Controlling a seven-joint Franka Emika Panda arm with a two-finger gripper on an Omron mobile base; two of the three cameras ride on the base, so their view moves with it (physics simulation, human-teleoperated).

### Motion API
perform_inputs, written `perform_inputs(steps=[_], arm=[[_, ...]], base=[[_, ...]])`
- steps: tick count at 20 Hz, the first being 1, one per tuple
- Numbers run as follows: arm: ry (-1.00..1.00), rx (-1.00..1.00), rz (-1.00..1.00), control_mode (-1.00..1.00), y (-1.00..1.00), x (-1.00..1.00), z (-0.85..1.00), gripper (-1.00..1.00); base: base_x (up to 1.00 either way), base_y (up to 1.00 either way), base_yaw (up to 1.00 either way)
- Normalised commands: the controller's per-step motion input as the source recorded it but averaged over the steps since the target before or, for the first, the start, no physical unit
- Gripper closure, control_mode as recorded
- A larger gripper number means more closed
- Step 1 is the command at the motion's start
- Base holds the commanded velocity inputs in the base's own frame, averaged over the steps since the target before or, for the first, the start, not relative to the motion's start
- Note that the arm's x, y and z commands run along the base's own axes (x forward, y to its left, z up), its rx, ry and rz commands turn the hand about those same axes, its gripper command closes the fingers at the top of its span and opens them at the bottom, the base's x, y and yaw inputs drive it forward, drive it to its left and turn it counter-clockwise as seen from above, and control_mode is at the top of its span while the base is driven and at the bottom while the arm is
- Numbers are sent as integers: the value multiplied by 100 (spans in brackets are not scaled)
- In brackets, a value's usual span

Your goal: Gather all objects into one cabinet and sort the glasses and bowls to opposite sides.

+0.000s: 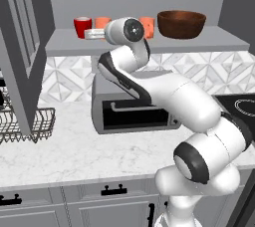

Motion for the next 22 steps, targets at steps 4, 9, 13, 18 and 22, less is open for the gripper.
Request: perform_inputs(steps=[4,9,13,18,22], arm=[[0,0,-2,-100,0,-54,12,-100],[0,0,-9,-100,-13,-64,3,-100],[0,0,-11,-100,-36,-57,1,-100],[0,0,-11,-100,-39,-53,12,-100],[0,0,-4,-100,-32,-43,33,-100]], base=[[0,0,0],[0,0,0],[0,0,0],[0,0,0],[0,0,0]])
